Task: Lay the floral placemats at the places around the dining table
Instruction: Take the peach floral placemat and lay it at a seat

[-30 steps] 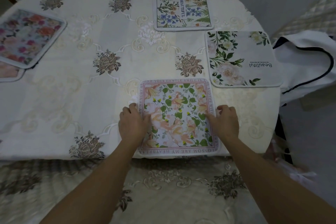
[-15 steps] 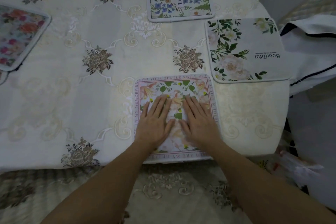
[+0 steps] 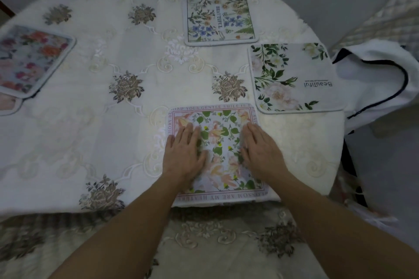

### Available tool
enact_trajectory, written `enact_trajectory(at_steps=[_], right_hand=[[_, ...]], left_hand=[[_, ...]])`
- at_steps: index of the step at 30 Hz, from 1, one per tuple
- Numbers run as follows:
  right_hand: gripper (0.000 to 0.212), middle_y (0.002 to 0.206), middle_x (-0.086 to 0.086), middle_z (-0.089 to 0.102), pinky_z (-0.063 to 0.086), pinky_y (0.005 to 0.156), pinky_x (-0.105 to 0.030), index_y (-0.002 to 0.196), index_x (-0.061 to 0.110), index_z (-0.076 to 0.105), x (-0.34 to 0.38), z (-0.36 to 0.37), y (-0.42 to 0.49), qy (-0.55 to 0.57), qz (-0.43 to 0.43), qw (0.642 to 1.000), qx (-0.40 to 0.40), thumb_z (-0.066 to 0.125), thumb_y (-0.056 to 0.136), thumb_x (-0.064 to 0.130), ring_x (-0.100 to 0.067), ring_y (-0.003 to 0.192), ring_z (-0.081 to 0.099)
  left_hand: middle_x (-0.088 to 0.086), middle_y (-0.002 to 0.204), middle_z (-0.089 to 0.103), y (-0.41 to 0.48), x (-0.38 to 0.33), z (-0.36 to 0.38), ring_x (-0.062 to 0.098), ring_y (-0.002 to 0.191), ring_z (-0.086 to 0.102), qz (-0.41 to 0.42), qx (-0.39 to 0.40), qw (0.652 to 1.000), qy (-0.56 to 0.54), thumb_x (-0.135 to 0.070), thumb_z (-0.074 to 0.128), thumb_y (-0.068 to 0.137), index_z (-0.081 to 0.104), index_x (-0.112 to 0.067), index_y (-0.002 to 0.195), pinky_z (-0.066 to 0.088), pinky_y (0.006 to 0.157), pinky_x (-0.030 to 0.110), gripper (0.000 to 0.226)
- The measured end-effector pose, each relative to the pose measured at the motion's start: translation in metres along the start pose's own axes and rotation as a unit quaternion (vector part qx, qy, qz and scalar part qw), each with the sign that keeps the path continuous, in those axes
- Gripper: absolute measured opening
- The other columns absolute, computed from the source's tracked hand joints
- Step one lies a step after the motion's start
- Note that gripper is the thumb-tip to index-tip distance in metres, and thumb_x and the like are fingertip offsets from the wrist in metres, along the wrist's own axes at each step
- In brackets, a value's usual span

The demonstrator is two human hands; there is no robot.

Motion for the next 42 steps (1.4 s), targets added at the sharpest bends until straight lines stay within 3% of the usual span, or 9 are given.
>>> enact_trajectory(at_steps=[5,10,16,30,37,42], right_hand=[[0.050,0.139,-0.016,0.056,0.038,0.111,-0.049,0.138,0.006,0.052,0.002,-0.061,-0.011,-0.032,-0.001,0.995,-0.095,0.039,0.098,0.033,-0.032,0.130,0.050],[0.045,0.131,-0.015,0.060,0.041,0.106,-0.049,0.132,0.008,0.058,0.009,-0.111,-0.022,-0.046,-0.011,0.985,-0.166,0.048,0.094,0.030,-0.032,0.125,0.052],[0.045,0.131,-0.015,0.060,0.041,0.105,-0.050,0.131,0.010,0.059,0.021,-0.140,-0.038,-0.037,-0.005,0.978,-0.204,0.052,0.091,0.030,-0.032,0.125,0.053],[0.049,0.134,-0.014,0.058,0.042,0.105,-0.049,0.133,0.013,0.057,0.042,-0.147,-0.051,-0.018,0.000,0.981,-0.194,0.049,0.091,0.037,-0.032,0.127,0.051],[0.047,0.132,-0.013,0.059,0.042,0.104,-0.049,0.132,0.014,0.058,0.091,-0.137,-0.036,0.012,-0.079,0.982,-0.170,0.048,0.092,0.037,-0.031,0.125,0.052],[0.050,0.135,-0.011,0.057,0.042,0.105,-0.048,0.135,0.016,0.054,0.142,-0.127,-0.032,0.026,-0.186,0.974,-0.127,0.044,0.091,0.039,-0.030,0.127,0.051]], left_hand=[[0.001,0.164,0.015,-0.015,-0.035,-0.044,0.023,0.151,0.011,0.042,-0.036,0.996,0.071,-0.053,0.030,0.097,0.015,-0.027,0.156,0.007,0.123,0.049,0.066],[0.006,0.149,0.048,-0.035,-0.062,-0.086,0.028,0.138,0.043,0.079,-0.112,0.987,0.085,-0.052,0.030,0.090,0.046,-0.022,0.145,0.031,0.115,0.052,0.065],[0.006,0.142,0.056,-0.046,-0.082,-0.122,0.029,0.132,0.050,0.090,-0.170,0.979,0.065,-0.051,0.038,0.087,0.054,-0.017,0.139,0.038,0.110,0.052,0.064],[0.005,0.139,0.058,-0.059,-0.075,-0.125,0.027,0.128,0.054,0.086,-0.201,0.973,0.072,-0.055,0.044,0.085,0.054,-0.019,0.139,0.039,0.110,0.050,0.065],[0.005,0.136,0.060,-0.090,-0.032,-0.122,0.026,0.125,0.056,0.004,-0.227,0.970,0.080,-0.057,0.042,0.085,0.054,-0.018,0.138,0.040,0.108,0.050,0.067],[0.005,0.135,0.061,-0.140,0.001,-0.120,0.027,0.122,0.058,-0.093,-0.254,0.958,0.093,-0.057,0.041,0.087,0.056,-0.018,0.136,0.042,0.106,0.049,0.065]])
Point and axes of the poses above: each hand's wrist, its own y-axis towards the middle knuckle, its own z-axis out of the palm, x = y × z, the point moved 3 cm from there along y, towards the middle knuckle
